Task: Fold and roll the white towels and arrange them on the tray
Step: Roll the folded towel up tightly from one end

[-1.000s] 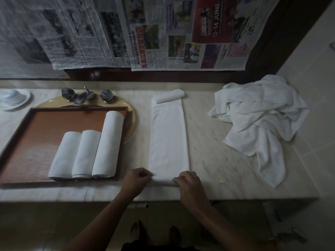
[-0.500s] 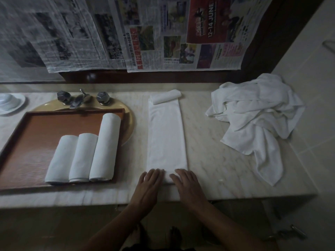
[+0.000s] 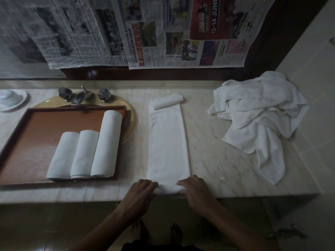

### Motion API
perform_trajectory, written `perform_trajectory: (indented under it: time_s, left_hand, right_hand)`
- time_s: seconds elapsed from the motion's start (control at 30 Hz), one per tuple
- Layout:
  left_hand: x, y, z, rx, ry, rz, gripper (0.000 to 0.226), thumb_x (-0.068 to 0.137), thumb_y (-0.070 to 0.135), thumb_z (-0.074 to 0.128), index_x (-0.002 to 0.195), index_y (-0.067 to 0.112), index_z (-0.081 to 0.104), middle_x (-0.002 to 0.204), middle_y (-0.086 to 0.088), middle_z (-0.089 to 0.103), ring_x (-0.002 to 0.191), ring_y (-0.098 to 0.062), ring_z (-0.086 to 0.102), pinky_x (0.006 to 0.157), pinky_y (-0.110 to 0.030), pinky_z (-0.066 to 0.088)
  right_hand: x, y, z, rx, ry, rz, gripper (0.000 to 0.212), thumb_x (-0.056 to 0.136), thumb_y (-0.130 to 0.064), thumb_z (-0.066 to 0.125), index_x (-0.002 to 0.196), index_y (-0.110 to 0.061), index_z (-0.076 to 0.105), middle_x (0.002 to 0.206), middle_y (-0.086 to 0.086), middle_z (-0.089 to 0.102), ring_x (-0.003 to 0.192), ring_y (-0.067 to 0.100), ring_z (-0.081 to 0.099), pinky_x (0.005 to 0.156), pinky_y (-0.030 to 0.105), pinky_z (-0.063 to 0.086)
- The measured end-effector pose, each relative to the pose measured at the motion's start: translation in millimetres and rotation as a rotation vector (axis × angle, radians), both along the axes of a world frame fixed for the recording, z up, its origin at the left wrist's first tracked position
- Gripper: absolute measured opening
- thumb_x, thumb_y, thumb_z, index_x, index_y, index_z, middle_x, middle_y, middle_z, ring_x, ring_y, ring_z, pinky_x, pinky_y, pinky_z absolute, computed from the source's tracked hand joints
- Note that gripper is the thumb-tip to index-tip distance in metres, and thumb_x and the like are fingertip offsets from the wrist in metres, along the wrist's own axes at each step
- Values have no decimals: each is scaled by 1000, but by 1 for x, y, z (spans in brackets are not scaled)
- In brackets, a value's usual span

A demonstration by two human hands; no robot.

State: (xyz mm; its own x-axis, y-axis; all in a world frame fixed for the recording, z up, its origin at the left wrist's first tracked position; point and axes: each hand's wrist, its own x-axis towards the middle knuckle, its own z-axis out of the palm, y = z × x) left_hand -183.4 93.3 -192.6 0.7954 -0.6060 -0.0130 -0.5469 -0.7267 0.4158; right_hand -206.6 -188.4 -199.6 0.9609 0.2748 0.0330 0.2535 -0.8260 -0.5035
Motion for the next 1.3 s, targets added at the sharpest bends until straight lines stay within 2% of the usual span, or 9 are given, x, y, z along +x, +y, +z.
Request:
perform_trajectory:
  time_s: [0.37, 0.47, 0.6, 0.77, 0.87, 0.97, 1.1, 1.2, 1.3]
  left_hand:
    - [27, 2, 6, -162, 217, 158, 31, 93, 34, 70, 122, 25, 68, 115, 11, 53, 93, -7, 60, 84, -20, 47]
    - [36, 0, 8, -179, 323, 234, 28, 91, 28, 78, 118, 23, 75, 105, 11, 53, 82, -3, 58, 78, -17, 42]
    - [41, -6, 16, -203, 452, 341, 26, 91, 29, 78, 114, 35, 68, 102, 12, 59, 86, -2, 59, 74, -19, 42]
    - [40, -11, 24, -247, 503, 462, 23, 88, 29, 78, 101, 27, 59, 97, 2, 65, 83, -14, 63, 63, -20, 44]
    - [32, -20, 26, -198, 276, 502, 19, 92, 32, 73, 106, 25, 61, 103, 1, 63, 91, -20, 61, 70, -25, 44]
    - [10, -36, 18, -48, -93, 321, 45, 89, 30, 73, 130, 21, 57, 130, -3, 60, 118, -24, 58, 96, -39, 50]
    - [-3, -56, -4, 161, -174, 112, 92, 68, 12, 83, 150, 13, 40, 154, -13, 49, 143, -33, 46, 113, -54, 42]
    - [8, -51, -12, 237, -158, 107, 99, 69, 5, 79, 158, 10, 35, 163, -15, 36, 150, -35, 34, 117, -55, 35]
    - [23, -46, -8, 201, -79, 97, 99, 68, -3, 78, 156, 12, 36, 158, -14, 44, 145, -35, 44, 106, -49, 48]
  right_hand:
    - [27, -2, 11, -36, 199, -58, 30, 105, -32, 46, 126, -30, 67, 126, -7, 62, 115, 18, 56, 97, 37, 42]
    - [27, 2, 14, -66, 135, -111, 31, 106, -28, 45, 126, -31, 69, 124, -8, 66, 112, 21, 55, 90, 38, 41]
    - [17, 14, 17, -48, -117, -179, 33, 85, -7, 71, 113, -25, 75, 107, -4, 68, 96, 21, 59, 74, 36, 48]
    - [-7, 29, 4, -140, -247, -80, 42, 88, -11, 51, 124, -20, 71, 124, 5, 66, 111, 25, 59, 89, 37, 48]
    - [-13, 29, -8, -197, -242, -63, 53, 87, -4, 58, 140, -12, 61, 140, 12, 59, 127, 34, 55, 107, 50, 44]
    - [-12, 29, -12, -230, -224, -43, 54, 94, -6, 48, 147, -10, 53, 150, 15, 52, 139, 37, 47, 117, 54, 33]
    - [-2, 27, -12, -286, -154, 2, 64, 91, -11, 41, 155, -10, 40, 159, 16, 41, 149, 37, 36, 121, 54, 21]
    - [14, 24, -13, -329, -121, 28, 68, 90, -13, 43, 158, -11, 35, 162, 16, 36, 151, 37, 31, 121, 55, 18]
    - [27, 20, -8, -329, -63, 68, 83, 77, -2, 66, 155, -12, 39, 156, 15, 45, 145, 36, 42, 120, 55, 31]
